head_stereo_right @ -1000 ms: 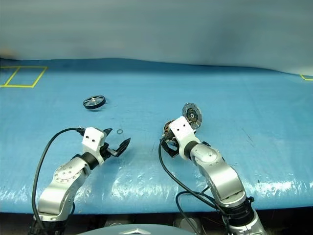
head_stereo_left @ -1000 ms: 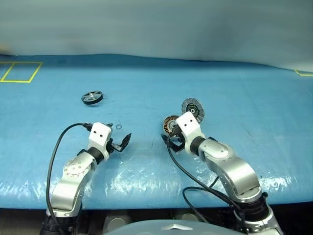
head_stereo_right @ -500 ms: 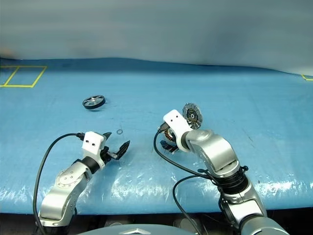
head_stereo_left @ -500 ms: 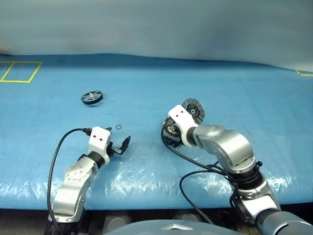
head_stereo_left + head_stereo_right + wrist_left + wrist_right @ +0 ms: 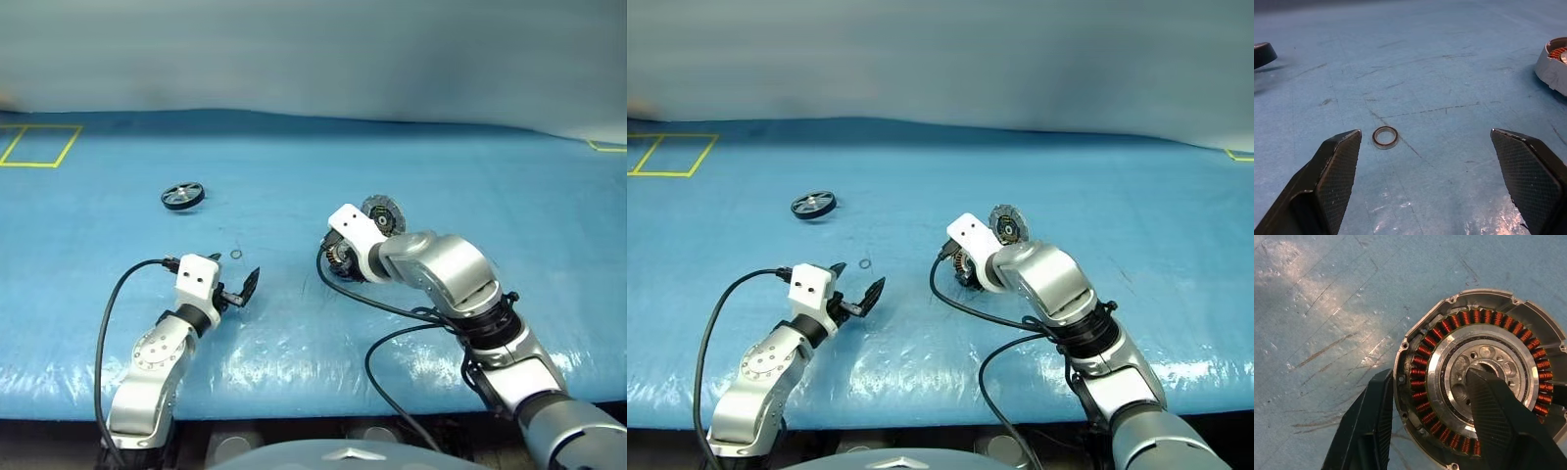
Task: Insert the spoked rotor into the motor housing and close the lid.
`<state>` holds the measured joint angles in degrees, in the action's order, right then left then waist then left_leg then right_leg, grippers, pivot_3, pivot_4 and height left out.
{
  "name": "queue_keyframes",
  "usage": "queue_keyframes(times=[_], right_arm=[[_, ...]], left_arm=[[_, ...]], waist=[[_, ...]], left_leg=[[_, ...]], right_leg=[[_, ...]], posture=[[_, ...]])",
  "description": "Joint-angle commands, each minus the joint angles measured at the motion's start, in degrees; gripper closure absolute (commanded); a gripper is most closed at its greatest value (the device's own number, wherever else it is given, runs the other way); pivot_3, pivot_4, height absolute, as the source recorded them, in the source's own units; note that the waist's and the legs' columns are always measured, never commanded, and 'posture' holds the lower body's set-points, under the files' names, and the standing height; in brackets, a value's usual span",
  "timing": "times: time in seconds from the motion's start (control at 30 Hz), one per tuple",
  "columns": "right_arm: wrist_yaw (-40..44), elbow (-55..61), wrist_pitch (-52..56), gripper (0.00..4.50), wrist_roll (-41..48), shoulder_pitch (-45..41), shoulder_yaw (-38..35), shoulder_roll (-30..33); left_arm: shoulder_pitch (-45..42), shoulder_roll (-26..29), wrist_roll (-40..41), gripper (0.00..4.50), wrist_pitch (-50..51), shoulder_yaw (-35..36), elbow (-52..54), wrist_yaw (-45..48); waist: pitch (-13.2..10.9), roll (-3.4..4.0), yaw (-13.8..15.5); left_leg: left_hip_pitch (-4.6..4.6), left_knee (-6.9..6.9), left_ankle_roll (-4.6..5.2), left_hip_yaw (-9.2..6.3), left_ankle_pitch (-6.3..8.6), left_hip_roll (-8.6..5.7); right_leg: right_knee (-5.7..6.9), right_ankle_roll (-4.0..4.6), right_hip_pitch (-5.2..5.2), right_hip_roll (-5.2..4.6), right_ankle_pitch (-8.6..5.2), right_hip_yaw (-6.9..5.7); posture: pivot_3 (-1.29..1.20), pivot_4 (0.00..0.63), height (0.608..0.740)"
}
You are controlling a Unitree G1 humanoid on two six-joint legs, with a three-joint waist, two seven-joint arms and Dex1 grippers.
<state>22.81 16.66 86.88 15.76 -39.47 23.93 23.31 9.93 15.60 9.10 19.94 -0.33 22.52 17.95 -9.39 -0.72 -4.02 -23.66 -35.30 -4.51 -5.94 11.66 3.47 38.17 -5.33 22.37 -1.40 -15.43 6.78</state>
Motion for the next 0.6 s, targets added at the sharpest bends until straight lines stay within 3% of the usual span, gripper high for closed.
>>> queue_keyframes(times=[0.03, 0.33, 0.47, 0.6], right_arm=[[1.78, -4.47, -0.73, 2.56, 0.54, -0.38, 4.80, 1.49], [11.07, -1.06, -12.19, 2.56, -0.50, -4.56, 17.76, 9.60], [17.34, 0.72, -22.06, 2.56, -3.58, -5.86, 23.23, 12.80], [23.39, 2.53, -29.99, 2.56, -4.90, -5.30, 24.20, 13.76]], left_arm=[[1.44, -0.60, 0.05, 0.00, -1.74, 0.80, 1.10, -0.67], [1.19, 0.00, 0.37, 0.00, -1.61, 1.73, 0.94, -0.57], [0.10, 0.37, 0.28, 0.00, -1.31, 1.74, 0.63, -0.15], [-0.25, 0.44, 0.18, 0.00, -1.13, 1.59, 0.51, -0.16]], waist=[[0.05, -0.06, -0.05], [0.14, -0.17, -0.02], [0.14, -0.17, -0.01], [0.14, -0.17, -0.38]], left_leg=[[0.05, -0.01, 0.00, 0.00, 0.00, 0.00], [0.10, -0.21, 0.08, 0.03, -0.07, 0.01], [-0.02, -0.08, 0.08, 0.04, -0.07, 0.01], [0.01, 0.18, 0.07, 0.04, -0.06, 0.04]], right_leg=[[0.00, -0.14, -0.05, 0.00, -0.09, 0.00], [-0.06, 0.06, 0.12, -0.01, -0.18, 0.01], [-0.07, 0.01, 0.05, 0.00, -0.14, 0.01], [-0.08, -0.13, 0.15, 0.01, -0.07, 0.00]], posture=[[0.00, 0.150, 0.740], [0.00, 0.150, 0.740], [0.00, 0.150, 0.740], [0.00, 0.150, 0.740]])
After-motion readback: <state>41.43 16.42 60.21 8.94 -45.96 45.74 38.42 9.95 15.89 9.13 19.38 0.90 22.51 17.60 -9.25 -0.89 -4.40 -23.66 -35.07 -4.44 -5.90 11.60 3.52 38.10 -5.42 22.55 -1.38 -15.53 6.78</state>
